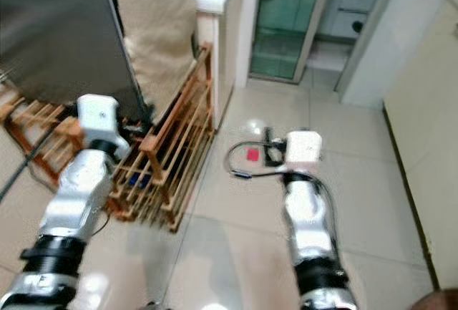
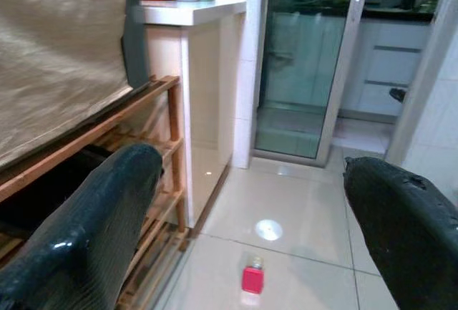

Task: Restocking fridge

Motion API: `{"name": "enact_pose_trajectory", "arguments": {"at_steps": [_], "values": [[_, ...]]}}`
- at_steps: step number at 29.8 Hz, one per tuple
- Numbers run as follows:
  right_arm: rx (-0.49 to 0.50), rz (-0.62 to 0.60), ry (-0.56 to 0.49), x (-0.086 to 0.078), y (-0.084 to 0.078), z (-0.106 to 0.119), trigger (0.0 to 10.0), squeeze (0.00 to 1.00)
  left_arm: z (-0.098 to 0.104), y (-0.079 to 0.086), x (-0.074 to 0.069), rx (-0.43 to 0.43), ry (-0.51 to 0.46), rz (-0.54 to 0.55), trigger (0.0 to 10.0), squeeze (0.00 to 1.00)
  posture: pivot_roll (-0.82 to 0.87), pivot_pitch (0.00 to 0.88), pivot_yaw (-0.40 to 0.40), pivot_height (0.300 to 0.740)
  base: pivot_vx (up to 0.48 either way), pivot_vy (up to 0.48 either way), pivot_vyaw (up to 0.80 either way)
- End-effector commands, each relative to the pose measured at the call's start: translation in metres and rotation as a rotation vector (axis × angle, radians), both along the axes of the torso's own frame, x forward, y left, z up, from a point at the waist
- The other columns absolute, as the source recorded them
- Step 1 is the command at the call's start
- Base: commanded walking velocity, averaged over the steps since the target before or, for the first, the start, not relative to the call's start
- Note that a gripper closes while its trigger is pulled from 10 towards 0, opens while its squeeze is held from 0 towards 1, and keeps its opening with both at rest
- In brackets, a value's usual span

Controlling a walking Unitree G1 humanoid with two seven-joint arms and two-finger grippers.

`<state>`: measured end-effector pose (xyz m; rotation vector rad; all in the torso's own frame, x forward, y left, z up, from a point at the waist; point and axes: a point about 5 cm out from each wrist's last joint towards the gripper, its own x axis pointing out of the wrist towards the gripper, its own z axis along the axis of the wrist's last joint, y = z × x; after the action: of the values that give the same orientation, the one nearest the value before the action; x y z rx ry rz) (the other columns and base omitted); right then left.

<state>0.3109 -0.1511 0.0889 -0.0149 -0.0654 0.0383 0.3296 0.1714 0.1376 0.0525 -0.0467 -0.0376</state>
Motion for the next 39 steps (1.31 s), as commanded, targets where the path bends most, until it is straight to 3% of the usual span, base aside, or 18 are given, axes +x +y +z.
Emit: {"name": "enact_pose_trajectory", "arguments": {"at_steps": [1,6,8,11,15,20,21,23,24,27,30,32,33,36,39], "values": [[-0.007,-0.038,-0.005,-0.001,-0.013,0.000,10.0,0.00,0.000,-0.009,0.002,-0.008,0.010,-0.019,10.0,0.00,-0.08,0.000,0.016,0.740,0.000,0.435,0.00],[-0.005,-0.039,0.001,-0.001,-0.011,-0.001,10.0,0.00,0.003,-0.009,0.004,-0.008,0.001,-0.005,10.0,0.00,-0.08,0.000,0.018,0.740,0.000,0.449,0.00],[-0.005,-0.035,0.003,-0.001,-0.010,-0.002,10.0,0.00,0.008,-0.002,0.005,0.029,-0.024,0.063,10.0,0.00,-0.08,0.000,0.017,0.740,0.000,0.471,0.00],[-0.003,-0.031,0.003,-0.001,-0.009,-0.002,10.0,0.00,0.017,0.011,0.007,0.152,-0.065,0.190,10.0,0.00,-0.08,0.000,0.017,0.740,0.000,0.160,0.00],[0.005,-0.014,0.001,0.000,-0.008,-0.001,10.0,0.00,0.031,0.001,0.013,0.092,-0.096,0.131,10.0,0.00,-0.07,0.000,0.003,0.740,0.000,0.000,0.00],[0.004,-0.002,-0.014,0.003,-0.004,0.003,10.0,0.00,0.026,-0.006,0.012,0.067,-0.063,0.047,10.0,0.00,-0.06,0.000,0.003,0.740,0.000,0.000,0.00],[0.003,-0.008,-0.013,0.003,-0.004,0.003,10.0,0.00,0.021,-0.003,0.008,0.050,-0.049,0.046,10.0,0.00,-0.06,0.000,0.002,0.740,0.000,0.000,0.00],[0.009,-0.033,-0.046,-0.005,-0.006,0.011,10.0,0.00,0.007,0.007,-0.015,-0.051,-0.011,0.016,10.0,0.00,-0.07,0.000,-0.003,0.740,0.000,0.000,0.00],[0.009,-0.033,-0.046,-0.005,-0.006,0.011,10.0,0.00,0.007,0.007,-0.015,-0.051,-0.011,0.016,10.0,0.00,-0.07,0.000,-0.003,0.740,0.000,0.000,0.00],[-0.002,0.011,-0.060,-0.034,-0.008,0.014,10.0,0.00,-0.010,0.025,-0.056,0.021,-0.001,-0.069,10.0,0.00,-0.07,0.000,-0.013,0.740,0.000,0.000,0.00],[-0.022,0.031,-0.030,-0.076,-0.021,0.005,10.0,0.00,-0.028,0.051,-0.102,-0.052,0.067,-0.003,10.0,0.00,-0.07,0.000,-0.027,0.740,0.000,0.000,0.00],[-0.053,0.029,-0.027,-0.088,-0.027,0.003,10.0,0.00,-0.032,0.052,-0.116,0.000,0.095,0.036,10.0,0.00,-0.08,0.000,-0.032,0.740,0.000,0.000,0.00],[-0.058,0.028,-0.029,-0.089,-0.027,0.003,10.0,0.00,-0.032,0.050,-0.117,0.028,0.099,0.039,10.0,0.00,-0.08,0.000,-0.031,0.740,0.000,0.000,0.00],[-0.043,0.016,-0.024,-0.087,-0.024,0.004,10.0,0.00,-0.022,0.036,-0.107,-0.030,0.052,0.016,10.0,0.00,-0.09,0.000,-0.023,0.740,0.000,0.000,0.00],[-0.016,0.009,-0.049,-0.068,-0.017,0.013,10.0,0.00,0.012,0.012,-0.069,-0.108,-0.060,0.005,10.0,0.00,-0.10,0.000,-0.013,0.740,0.471,0.000,0.00]]}}
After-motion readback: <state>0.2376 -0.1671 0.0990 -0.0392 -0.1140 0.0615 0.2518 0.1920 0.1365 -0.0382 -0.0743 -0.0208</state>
